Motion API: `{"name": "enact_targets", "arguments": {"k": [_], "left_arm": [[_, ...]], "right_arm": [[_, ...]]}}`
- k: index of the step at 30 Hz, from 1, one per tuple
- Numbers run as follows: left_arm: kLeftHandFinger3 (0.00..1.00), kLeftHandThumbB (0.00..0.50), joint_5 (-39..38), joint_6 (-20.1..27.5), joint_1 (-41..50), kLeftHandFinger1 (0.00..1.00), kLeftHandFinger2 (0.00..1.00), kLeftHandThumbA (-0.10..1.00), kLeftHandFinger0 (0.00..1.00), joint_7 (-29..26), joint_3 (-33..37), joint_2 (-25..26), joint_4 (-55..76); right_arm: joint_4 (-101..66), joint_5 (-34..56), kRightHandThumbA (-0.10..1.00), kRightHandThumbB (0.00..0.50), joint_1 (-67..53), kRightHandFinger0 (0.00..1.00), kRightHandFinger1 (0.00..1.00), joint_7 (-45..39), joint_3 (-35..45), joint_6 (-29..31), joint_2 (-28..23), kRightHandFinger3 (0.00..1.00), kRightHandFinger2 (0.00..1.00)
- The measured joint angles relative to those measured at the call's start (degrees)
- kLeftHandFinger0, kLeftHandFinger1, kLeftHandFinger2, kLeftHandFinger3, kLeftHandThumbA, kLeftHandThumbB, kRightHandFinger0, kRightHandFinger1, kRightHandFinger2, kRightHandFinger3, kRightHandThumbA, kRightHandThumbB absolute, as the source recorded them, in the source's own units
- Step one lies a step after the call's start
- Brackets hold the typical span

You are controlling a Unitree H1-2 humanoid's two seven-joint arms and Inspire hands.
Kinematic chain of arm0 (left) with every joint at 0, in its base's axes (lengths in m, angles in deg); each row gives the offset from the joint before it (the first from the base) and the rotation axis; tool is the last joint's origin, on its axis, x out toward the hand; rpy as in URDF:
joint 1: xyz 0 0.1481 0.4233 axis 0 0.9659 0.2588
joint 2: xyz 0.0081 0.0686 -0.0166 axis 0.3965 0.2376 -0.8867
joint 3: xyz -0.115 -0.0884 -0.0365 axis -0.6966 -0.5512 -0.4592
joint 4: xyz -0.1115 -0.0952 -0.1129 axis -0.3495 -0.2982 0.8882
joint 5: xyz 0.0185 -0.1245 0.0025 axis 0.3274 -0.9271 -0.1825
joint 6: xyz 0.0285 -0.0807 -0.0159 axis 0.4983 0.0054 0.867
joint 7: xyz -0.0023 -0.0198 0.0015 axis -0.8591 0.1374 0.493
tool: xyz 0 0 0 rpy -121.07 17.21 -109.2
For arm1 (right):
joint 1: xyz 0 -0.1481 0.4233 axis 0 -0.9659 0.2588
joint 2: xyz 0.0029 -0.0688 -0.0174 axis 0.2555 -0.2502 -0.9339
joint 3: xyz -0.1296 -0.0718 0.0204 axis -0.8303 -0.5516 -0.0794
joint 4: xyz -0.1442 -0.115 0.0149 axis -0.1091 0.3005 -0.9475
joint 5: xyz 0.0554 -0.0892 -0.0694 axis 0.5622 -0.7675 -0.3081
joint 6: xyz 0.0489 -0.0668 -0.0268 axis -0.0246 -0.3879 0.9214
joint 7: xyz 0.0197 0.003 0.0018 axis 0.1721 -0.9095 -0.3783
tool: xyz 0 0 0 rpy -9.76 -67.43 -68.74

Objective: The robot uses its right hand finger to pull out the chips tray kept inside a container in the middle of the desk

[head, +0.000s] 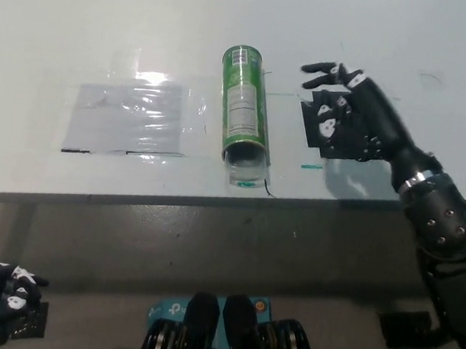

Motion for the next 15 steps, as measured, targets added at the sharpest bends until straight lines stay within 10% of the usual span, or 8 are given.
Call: {"name": "enact_targets", "arguments": {"k": [5, 9, 11, 15], "left_arm": [[0.87, 0.000, 0.0, 0.0, -0.1, 0.60, 0.70, 0.09, 0.58, 0.0, 0.0, 0.4, 0.0], [0.85, 0.000, 0.0, 0.0, -0.3, 0.59, 0.69, 0.09, 0.55, 0.0, 0.1, 0.6, 0.0], [0.87, 0.000, 0.0, 0.0, -0.4, 0.60, 0.70, 0.08, 0.57, 0.0, 0.1, 0.6, 0.0], [0.87, 0.000, 0.0, 0.0, -0.5, 0.61, 0.71, 0.07, 0.59, 0.0, 0.1, 0.7, 0.0]], "right_arm": [[3.0, -2.3, -0.10, 0.209, 0.4, 0.00, 0.00, -0.6, -2.6, 1.7, 0.3, 0.83, 0.71], [5.8, -4.5, -0.10, 0.244, 0.6, 0.00, 0.00, -0.7, -5.0, 3.1, 1.0, 0.78, 0.28], [7.0, -5.4, -0.10, 0.245, 0.6, 0.00, 0.02, -0.7, -5.9, 3.9, 1.3, 0.79, 0.58], [10.7, -7.8, -0.10, 0.250, 0.8, 0.00, 0.02, -0.6, -8.2, 5.7, 2.1, 0.78, 0.58]]}}
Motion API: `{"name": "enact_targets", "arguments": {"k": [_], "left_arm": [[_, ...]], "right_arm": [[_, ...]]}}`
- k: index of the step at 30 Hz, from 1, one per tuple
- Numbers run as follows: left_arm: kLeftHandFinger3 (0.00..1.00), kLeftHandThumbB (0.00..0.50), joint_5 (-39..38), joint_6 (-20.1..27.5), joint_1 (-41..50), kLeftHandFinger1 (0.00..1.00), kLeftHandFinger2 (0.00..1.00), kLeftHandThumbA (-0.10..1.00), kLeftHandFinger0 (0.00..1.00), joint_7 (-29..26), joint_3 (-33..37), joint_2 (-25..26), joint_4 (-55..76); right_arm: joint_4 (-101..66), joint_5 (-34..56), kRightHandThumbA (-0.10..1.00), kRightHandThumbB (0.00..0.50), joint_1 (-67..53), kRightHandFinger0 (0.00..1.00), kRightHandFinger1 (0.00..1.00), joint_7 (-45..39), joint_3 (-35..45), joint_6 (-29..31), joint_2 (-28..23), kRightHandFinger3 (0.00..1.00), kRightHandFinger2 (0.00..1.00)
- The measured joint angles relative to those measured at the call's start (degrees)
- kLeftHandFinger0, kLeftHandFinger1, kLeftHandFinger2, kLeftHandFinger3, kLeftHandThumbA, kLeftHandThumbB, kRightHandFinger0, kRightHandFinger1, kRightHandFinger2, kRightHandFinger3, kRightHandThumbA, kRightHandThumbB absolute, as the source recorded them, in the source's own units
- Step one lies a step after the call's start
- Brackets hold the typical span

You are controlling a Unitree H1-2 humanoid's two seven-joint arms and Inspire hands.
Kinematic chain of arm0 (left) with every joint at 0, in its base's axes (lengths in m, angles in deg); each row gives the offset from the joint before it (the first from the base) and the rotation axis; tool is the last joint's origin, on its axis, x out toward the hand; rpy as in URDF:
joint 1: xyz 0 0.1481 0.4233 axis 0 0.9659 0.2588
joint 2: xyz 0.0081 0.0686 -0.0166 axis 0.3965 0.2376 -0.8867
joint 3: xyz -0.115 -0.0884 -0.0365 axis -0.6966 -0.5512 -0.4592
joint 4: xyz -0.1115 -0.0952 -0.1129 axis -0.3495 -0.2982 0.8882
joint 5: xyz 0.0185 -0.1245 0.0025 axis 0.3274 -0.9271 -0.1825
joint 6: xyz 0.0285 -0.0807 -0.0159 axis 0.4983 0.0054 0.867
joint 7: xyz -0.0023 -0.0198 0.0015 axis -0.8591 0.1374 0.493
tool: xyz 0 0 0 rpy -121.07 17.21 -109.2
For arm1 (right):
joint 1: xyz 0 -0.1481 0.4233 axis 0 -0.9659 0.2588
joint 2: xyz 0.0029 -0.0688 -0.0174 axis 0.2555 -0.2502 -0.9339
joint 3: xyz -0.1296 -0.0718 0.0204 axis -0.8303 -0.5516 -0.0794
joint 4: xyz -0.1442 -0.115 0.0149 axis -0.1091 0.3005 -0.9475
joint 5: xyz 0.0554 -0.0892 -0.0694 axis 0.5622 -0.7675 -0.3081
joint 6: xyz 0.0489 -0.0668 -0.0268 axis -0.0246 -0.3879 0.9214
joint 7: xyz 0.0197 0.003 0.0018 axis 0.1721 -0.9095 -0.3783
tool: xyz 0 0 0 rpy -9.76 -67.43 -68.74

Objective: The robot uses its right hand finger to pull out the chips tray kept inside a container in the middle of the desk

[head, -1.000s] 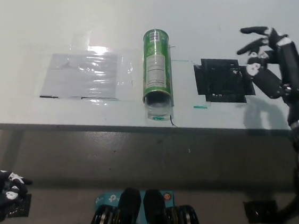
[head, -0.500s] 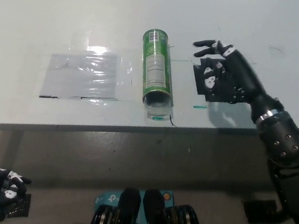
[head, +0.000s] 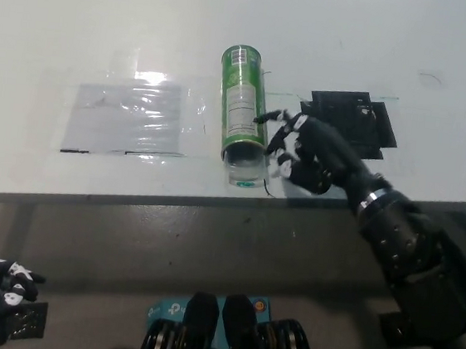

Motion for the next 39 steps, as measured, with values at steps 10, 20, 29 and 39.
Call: {"name": "enact_targets", "arguments": {"k": [10, 20, 29, 39], "left_arm": [[0.85, 0.000, -0.2, 0.0, -0.3, 0.61, 0.70, 0.03, 0.59, 0.0, 0.1, 0.9, 0.0], [0.86, 0.000, -1.0, 0.0, -0.6, 0.60, 0.70, 0.04, 0.58, 0.0, 0.2, 1.5, 0.1], [0.87, 0.000, -1.3, 0.0, -1.7, 0.62, 0.70, 0.04, 0.61, 0.0, 0.3, 2.4, 0.3], [0.88, 0.000, -2.1, 0.0, -2.2, 0.61, 0.69, 0.07, 0.59, 0.0, 0.4, 2.9, 0.4]], "right_arm": [[1.9, -3.6, -0.10, 0.183, -0.1, 0.00, 0.01, 0.0, -2.1, 3.3, 1.2, 0.80, 0.77], [5.4, -4.8, -0.10, 0.200, -0.2, 0.00, 0.01, 0.0, -2.2, 5.7, 2.2, 0.76, 0.74], [8.0, -5.7, -0.10, 0.196, -0.6, 0.00, 0.00, 0.4, -2.0, 7.8, 2.0, 0.74, 0.74], [6.1, -5.9, -0.10, 0.161, -4.8, 0.05, 0.11, 1.0, -2.0, 9.3, 0.9, 0.78, 0.75]]}}
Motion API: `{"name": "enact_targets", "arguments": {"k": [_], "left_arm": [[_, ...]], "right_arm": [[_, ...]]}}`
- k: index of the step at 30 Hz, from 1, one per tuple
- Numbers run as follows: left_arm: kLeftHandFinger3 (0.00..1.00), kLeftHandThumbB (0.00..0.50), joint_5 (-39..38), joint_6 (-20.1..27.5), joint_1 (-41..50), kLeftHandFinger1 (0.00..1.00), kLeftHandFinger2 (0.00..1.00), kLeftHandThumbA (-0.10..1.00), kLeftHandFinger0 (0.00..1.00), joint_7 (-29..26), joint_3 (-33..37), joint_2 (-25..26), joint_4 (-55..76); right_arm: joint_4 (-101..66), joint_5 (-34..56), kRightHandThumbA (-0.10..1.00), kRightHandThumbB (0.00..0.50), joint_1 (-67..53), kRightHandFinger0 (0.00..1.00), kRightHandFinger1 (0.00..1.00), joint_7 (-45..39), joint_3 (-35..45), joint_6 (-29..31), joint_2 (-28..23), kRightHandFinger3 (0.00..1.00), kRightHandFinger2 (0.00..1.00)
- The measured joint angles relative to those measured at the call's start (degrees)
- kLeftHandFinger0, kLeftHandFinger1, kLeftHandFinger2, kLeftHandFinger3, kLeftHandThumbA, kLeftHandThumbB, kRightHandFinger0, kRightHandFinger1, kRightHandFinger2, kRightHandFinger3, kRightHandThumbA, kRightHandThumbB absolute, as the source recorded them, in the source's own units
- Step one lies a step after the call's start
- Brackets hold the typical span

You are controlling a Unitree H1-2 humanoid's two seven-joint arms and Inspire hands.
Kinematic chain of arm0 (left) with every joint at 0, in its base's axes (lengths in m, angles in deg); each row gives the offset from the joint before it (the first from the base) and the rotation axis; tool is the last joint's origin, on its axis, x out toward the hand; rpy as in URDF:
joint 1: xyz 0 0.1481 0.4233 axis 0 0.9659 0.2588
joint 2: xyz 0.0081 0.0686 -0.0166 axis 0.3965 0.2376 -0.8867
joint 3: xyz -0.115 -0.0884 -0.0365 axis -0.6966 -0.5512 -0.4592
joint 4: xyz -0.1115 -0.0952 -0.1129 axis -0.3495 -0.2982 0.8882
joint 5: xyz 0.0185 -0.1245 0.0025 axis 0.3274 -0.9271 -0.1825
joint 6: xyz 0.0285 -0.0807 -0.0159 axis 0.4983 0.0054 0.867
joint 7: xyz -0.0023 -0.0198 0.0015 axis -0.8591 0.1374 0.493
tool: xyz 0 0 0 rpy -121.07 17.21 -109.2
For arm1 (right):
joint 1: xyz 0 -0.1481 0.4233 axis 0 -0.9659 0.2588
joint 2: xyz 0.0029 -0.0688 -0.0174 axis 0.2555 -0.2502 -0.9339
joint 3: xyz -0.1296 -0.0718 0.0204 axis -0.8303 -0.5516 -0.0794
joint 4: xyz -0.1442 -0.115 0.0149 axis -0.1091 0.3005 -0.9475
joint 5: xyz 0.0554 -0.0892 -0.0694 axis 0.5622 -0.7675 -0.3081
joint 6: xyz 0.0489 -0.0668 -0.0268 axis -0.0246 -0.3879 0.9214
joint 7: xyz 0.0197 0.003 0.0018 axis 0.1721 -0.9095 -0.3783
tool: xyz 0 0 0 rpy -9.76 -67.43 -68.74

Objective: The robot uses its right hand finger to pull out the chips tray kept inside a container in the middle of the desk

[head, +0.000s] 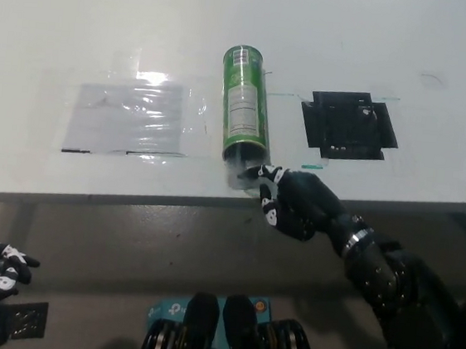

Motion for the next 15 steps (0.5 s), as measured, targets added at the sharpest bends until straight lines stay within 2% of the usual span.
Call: {"name": "enact_targets", "arguments": {"k": [1, 3, 6, 7, 9, 13, 15], "left_arm": [[0.89, 0.000, 0.0, 0.0, -0.1, 0.61, 0.70, 0.07, 0.59, 0.0, 0.0, 0.0, 0.0], [0.89, 0.000, -0.1, 0.0, -0.2, 0.60, 0.69, 0.08, 0.59, 0.0, 0.0, 0.0, 0.0], [0.89, 0.000, -0.1, 0.0, -0.2, 0.61, 0.69, 0.08, 0.61, 0.0, 0.0, 0.0, 0.0], [0.88, 0.000, -0.1, 0.0, -0.3, 0.61, 0.70, 0.08, 0.60, 0.0, 0.0, 0.0, 0.0], [0.89, 0.000, -0.1, 0.0, -0.3, 0.61, 0.70, 0.08, 0.60, 0.0, 0.0, 0.0, 0.0], [0.88, 0.000, -0.2, 0.0, -0.4, 0.61, 0.70, 0.09, 0.61, 0.0, 0.1, 0.0, 0.0], [0.88, 0.000, -0.2, 0.0, -0.3, 0.61, 0.69, 0.10, 0.60, 0.0, 0.1, 0.0, 0.0]], "right_arm": [[-0.6, 0.0, -0.10, 0.154, -0.5, 0.08, 0.15, -0.1, 0.0, 0.0, 0.0, 0.77, 0.76], [-2.4, 0.2, -0.10, 0.154, -1.8, 0.11, 0.16, -0.3, 0.0, -0.1, 0.0, 0.78, 0.76], [-4.2, 0.1, -0.10, 0.167, -3.5, 0.00, 0.05, -0.3, -0.1, -0.2, 0.0, 0.79, 0.77], [-5.1, -0.1, -0.10, 0.159, -4.1, 0.10, 0.16, -0.3, -0.2, -0.3, 0.0, 0.80, 0.78], [-6.5, -0.2, -0.10, 0.147, -5.1, 0.15, 0.20, -0.4, -0.4, -0.5, 0.0, 0.80, 0.77], [-8.3, -0.3, -0.10, 0.144, -6.2, 0.05, 0.14, -0.5, -0.6, -1.2, 0.0, 0.80, 0.76], [-9.4, -0.3, -0.10, 0.140, -6.8, 0.05, 0.14, -0.6, -0.7, -1.6, 0.0, 0.79, 0.75]]}}
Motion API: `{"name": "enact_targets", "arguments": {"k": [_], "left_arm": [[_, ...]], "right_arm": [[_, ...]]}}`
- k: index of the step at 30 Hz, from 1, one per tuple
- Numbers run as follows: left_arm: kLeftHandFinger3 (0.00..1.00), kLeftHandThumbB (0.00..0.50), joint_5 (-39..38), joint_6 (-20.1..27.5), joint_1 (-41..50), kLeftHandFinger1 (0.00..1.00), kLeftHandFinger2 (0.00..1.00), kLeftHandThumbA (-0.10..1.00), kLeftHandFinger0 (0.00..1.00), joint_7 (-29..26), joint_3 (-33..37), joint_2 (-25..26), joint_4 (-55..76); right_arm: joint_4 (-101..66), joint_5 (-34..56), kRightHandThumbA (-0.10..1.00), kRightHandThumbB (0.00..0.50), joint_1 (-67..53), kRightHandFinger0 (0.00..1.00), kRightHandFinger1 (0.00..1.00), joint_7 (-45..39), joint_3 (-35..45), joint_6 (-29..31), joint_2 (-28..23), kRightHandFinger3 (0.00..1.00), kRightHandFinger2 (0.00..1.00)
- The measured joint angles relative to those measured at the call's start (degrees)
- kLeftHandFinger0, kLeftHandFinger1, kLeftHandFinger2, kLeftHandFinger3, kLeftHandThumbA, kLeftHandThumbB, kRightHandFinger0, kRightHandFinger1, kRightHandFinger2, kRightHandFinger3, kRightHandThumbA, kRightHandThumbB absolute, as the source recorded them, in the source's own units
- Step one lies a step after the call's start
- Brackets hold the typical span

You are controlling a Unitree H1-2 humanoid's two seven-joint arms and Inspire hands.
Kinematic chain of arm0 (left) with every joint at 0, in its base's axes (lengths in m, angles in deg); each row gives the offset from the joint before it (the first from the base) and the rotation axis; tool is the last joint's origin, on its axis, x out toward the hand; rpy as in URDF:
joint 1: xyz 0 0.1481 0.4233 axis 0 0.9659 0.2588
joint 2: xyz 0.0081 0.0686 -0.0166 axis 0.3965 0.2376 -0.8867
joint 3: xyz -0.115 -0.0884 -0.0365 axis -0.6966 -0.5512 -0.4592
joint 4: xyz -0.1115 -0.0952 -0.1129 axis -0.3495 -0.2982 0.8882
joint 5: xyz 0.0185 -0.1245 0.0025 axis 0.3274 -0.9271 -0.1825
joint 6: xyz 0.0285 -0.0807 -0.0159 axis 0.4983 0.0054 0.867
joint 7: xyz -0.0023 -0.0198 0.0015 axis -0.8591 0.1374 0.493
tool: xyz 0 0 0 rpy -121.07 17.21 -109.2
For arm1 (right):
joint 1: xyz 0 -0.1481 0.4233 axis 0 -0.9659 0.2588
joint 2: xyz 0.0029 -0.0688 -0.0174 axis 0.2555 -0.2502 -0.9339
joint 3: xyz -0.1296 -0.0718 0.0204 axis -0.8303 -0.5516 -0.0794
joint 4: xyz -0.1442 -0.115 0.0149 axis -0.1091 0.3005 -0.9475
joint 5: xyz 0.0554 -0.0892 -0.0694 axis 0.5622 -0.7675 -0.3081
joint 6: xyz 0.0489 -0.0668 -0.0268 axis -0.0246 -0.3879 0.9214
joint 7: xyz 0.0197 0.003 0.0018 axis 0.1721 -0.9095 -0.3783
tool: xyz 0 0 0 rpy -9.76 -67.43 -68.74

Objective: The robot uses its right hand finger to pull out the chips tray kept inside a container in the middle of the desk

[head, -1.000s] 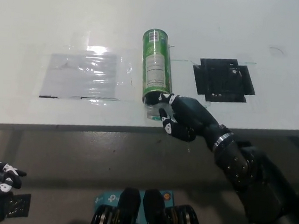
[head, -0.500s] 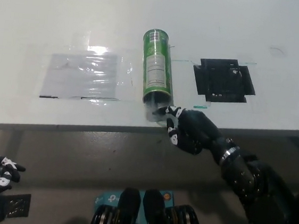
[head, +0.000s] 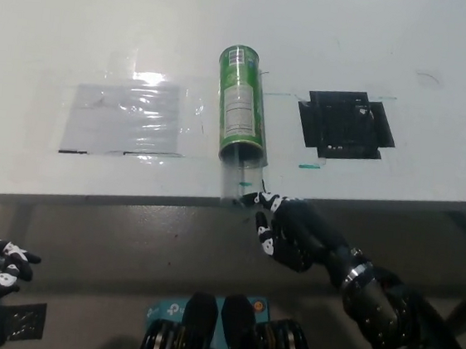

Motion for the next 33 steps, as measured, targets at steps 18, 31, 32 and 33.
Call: {"name": "enact_targets", "arguments": {"k": [18, 31, 32, 33], "left_arm": [[0.90, 0.000, -0.2, 0.0, 0.2, 0.62, 0.71, 0.06, 0.61, 0.0, 0.4, 0.0, 0.0], [0.87, 0.000, -0.4, 0.0, 0.5, 0.62, 0.71, 0.03, 0.59, 0.0, 0.4, 0.0, 0.0], [0.87, 0.000, -0.3, 0.0, 0.5, 0.62, 0.71, 0.03, 0.60, 0.0, 0.4, 0.0, 0.0], [0.87, 0.000, -0.3, 0.0, 0.5, 0.62, 0.70, 0.02, 0.61, 0.0, 0.4, 0.0, 0.0]], "right_arm": [[-8.8, 1.3, -0.10, 0.157, -7.8, 0.01, 0.07, -1.7, 0.5, -1.3, -1.0, 0.82, 0.76], [-16.3, 3.2, -0.10, 0.145, -13.6, 0.01, 0.02, -4.7, 2.8, -3.6, -2.0, 1.00, 0.99], [-16.4, 3.3, -0.10, 0.128, -13.7, 0.00, 0.00, -4.7, 3.1, -3.6, -2.0, 1.00, 1.00], [-16.4, 3.3, -0.10, 0.124, -13.8, 0.00, 0.00, -4.7, 3.2, -3.6, -1.9, 1.00, 1.00]]}}
